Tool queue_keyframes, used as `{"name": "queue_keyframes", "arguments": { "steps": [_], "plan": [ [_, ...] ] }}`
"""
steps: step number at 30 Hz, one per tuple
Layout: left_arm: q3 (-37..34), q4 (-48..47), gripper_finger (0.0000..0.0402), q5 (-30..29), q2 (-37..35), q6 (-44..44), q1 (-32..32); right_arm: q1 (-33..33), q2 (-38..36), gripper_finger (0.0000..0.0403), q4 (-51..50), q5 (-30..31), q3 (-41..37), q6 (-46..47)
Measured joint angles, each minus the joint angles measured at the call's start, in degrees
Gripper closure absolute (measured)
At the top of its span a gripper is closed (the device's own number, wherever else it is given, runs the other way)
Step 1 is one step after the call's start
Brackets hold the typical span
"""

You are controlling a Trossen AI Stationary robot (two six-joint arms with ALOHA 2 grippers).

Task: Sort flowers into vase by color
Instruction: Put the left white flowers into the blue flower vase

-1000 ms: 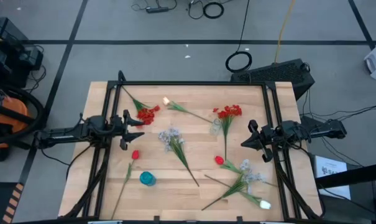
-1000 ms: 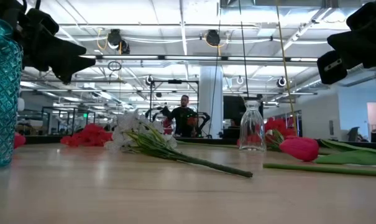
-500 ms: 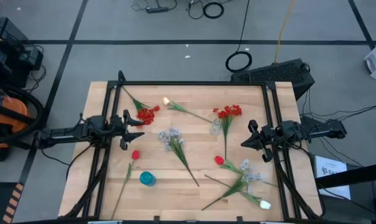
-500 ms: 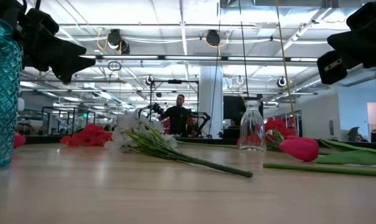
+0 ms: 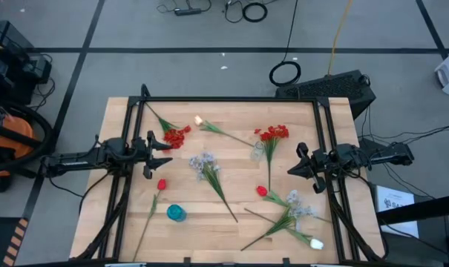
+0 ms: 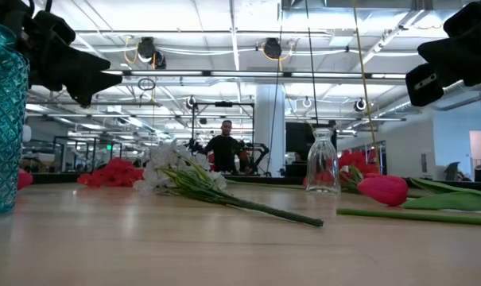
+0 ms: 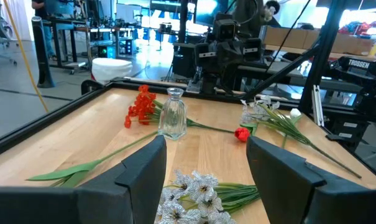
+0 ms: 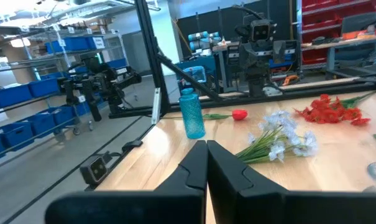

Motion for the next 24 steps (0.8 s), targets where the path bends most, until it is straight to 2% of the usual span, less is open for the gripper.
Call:
{"name": "queue_keyframes", "arguments": {
  "steps": [6,14,18,24],
  "plan": [
    [0.0,0.0,0.0174,0.0,0.0,0.0,0.0,0.0,4.0,0.0403,-1.0,2.0,0.0,-5.6],
    [0.0,0.0,0.0174,0.0,0.0,0.0,0.0,-0.1,17.9,0.0403,3.1,7.8,0.8,-5.1],
    [0.0,0.0,0.0174,0.0,0.0,0.0,0.0,-0.8,26.1,0.0403,2.7,9.4,5.1,-5.6],
    [0.0,0.0,0.0174,0.0,0.0,0.0,0.0,-2.0,38.0,0.0403,-0.3,12.3,15.6,-6.0]
  ]
}}
